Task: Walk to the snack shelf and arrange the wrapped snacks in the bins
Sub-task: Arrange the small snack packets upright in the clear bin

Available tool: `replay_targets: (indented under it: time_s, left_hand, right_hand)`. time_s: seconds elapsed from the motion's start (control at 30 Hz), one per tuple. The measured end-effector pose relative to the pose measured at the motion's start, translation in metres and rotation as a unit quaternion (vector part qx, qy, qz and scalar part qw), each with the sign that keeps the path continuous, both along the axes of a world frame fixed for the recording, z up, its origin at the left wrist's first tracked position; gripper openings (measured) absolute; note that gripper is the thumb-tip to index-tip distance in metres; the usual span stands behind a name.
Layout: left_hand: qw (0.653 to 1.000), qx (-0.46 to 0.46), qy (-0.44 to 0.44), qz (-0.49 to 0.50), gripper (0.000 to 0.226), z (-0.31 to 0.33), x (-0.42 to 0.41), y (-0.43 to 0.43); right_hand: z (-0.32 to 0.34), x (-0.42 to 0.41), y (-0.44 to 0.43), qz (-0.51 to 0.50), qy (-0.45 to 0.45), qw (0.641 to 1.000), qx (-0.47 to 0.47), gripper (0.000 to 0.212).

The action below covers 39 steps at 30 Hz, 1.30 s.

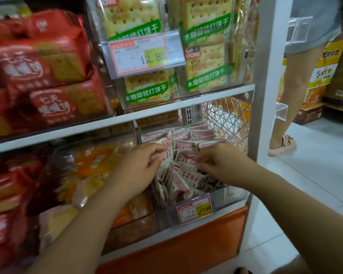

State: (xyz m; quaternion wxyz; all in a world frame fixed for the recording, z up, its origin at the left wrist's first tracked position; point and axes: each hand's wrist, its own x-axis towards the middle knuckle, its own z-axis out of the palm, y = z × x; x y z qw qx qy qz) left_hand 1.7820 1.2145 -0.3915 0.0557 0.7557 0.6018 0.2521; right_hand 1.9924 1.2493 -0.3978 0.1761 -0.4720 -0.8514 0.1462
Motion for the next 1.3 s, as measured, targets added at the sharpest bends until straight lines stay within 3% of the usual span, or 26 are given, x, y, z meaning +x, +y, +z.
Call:
replay_targets:
  time_s: [0.07,0.23,0.43,0.63,0.73,0.83,0.93,1.0,1.13,1.2,1.3]
  left_hand:
    - [0.999,0.025,0.047,0.008,0.026,-0.002,-0.009,-0.007]
    - [0.998,0.007,0.054,0.023,0.029,-0.008,-0.023,-0.03]
    - [0.999,0.013,0.043,0.018,0.028,-0.008,-0.033,-0.039]
    - [0.999,0.017,0.034,0.01,0.03,-0.006,-0.036,-0.035]
    - [1.0,0.021,-0.003,-0.002,0.035,-0.006,-0.029,-0.035]
    - [0.988,0.028,-0.146,0.037,0.041,-0.002,-0.02,-0.034]
    - [0.95,-0.003,-0.298,0.095,0.06,0.002,-0.014,-0.032]
    - [0.896,-0.051,-0.431,0.09,0.065,0.0,-0.011,-0.031]
    - [0.764,-0.048,-0.64,0.071,0.022,-0.002,-0.013,-0.028]
    - [0.73,-0.079,-0.678,0.042,0.03,-0.003,-0.015,-0.03]
    - [0.707,-0.101,-0.698,0.058,0.027,-0.007,-0.021,-0.032]
  right_hand:
    - [-0.004,-0.019,0.001,0.024,-0.03,0.999,-0.006,0.024]
    - [-0.016,-0.052,0.0,0.005,-0.091,0.995,-0.041,0.032]
    - [-0.027,-0.075,0.008,-0.02,-0.08,0.995,-0.059,0.044]
    - [-0.001,-0.047,0.005,-0.05,0.025,0.998,-0.003,0.013]
    - [0.012,-0.032,-0.007,-0.104,0.183,0.977,0.035,0.008]
    - [0.016,-0.03,-0.024,-0.128,0.379,0.916,0.031,0.012]
    - [0.003,-0.04,-0.038,-0.11,0.515,0.846,-0.087,0.013]
    - [-0.005,-0.051,-0.04,-0.093,0.562,0.806,-0.161,0.013]
    - [-0.005,-0.071,-0.036,-0.071,0.629,0.745,-0.213,0.012]
    - [-0.004,-0.08,-0.036,-0.049,0.633,0.743,-0.211,0.013]
    - [-0.003,-0.086,-0.032,-0.01,0.598,0.764,-0.241,0.014]
